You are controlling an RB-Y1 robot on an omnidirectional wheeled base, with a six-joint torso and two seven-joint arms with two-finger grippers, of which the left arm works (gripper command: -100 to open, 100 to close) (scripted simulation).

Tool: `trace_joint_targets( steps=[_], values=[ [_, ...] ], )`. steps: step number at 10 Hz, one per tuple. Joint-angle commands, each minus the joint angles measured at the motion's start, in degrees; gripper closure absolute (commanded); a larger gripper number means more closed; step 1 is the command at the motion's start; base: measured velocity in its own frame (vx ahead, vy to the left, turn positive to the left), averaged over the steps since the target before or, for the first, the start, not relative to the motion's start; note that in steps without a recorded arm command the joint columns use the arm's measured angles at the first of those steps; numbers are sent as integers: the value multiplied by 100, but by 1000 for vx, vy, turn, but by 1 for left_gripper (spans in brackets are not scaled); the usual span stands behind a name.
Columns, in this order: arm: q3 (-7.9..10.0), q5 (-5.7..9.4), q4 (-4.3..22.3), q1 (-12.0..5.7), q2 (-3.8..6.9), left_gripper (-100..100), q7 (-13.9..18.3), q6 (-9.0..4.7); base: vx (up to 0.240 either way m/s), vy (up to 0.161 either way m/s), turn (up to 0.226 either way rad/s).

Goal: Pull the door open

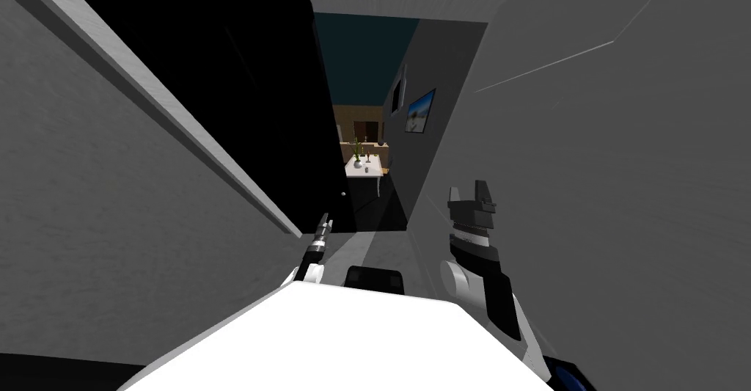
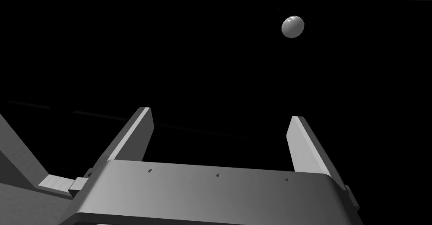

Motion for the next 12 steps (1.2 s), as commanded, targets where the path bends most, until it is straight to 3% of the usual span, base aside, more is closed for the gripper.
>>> trace_joint_targets(
  steps=[1, 12],
  values=[
    [-7, 1, 158, -6, 7, -100, 37, -36, 135, 42, -39],
    [1, 26, 1220, -252, 95, -100, 240, -239, 115, 25, -26]
  ],
)
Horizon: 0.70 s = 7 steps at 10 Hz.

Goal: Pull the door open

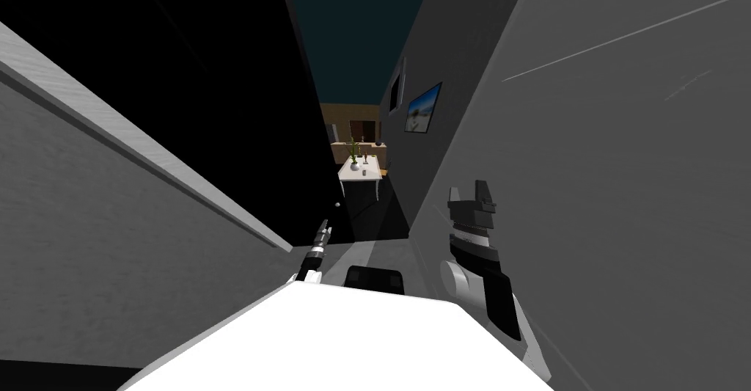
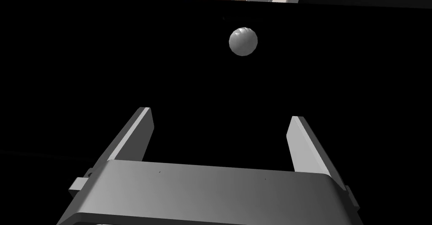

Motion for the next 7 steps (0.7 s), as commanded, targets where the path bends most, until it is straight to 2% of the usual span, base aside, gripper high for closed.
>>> trace_joint_targets(
  steps=[1, 2, 3, 7],
  values=[
    [3, 4, 194, -59, 11, -100, 30, -52, 123, 25, -28],
    [4, 6, 287, -81, 18, -100, 48, -70, 126, 26, -24],
    [4, 5, 238, -75, 14, -100, 35, -60, 55, 13, -5],
    [169, 95, 541, -139, 165, -100, 168, -213, 166, -2, -93]
  ],
)
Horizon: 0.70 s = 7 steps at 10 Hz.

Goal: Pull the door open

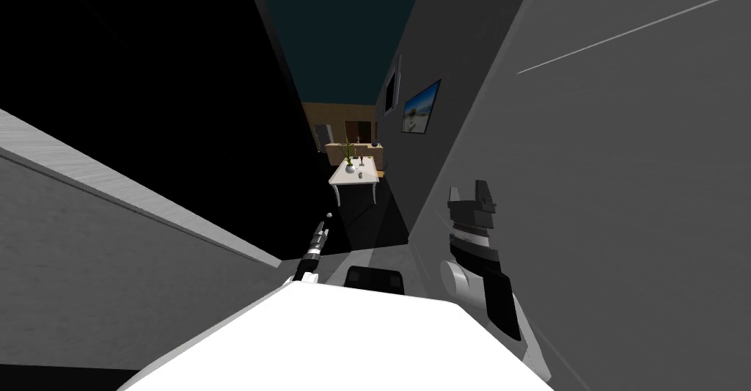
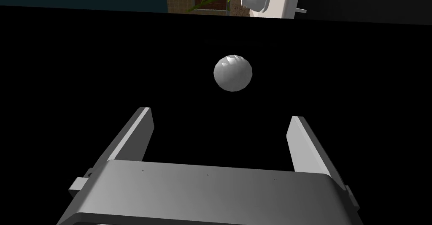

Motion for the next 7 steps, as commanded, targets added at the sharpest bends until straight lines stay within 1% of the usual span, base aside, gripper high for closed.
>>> trace_joint_targets(
  steps=[1, 2, 3, 5, 6, 7],
  values=[
    [81, 45, 122, -26, 79, -100, 68, -58, 183, 34, -104],
    [130, 72, 208, -44, 124, -100, 107, -102, 183, 15, -116],
    [173, 95, 286, -59, 164, -100, 141, -141, 192, -36, -112],
    [236, 129, 397, -82, 222, -100, 191, -198, 209, -4, -71],
    [210, 115, 374, -63, 188, -100, 166, -199, 61, -1, 40],
    [210, 115, 374, -63, 188, 100, 166, -199, -28, -13, -10]
  ],
)
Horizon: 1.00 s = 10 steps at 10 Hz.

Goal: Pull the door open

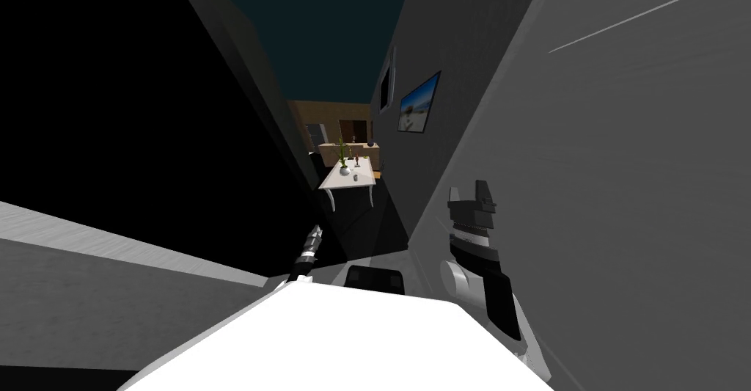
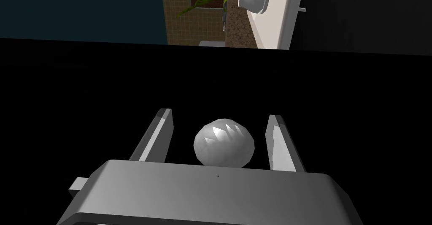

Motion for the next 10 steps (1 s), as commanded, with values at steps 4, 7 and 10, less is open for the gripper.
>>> trace_joint_targets(
  steps=[4, 7, 10],
  values=[
    [3, 0, -11, -25, 6, 100, -4, 6, -11, 0, -10],
    [-98, -45, -40, 71, 82, 100, 103, -52, -107, 21, -76],
    [-254, -118, -111, 225, 242, 100, 294, -172, -178, 30, -106]
  ],
)
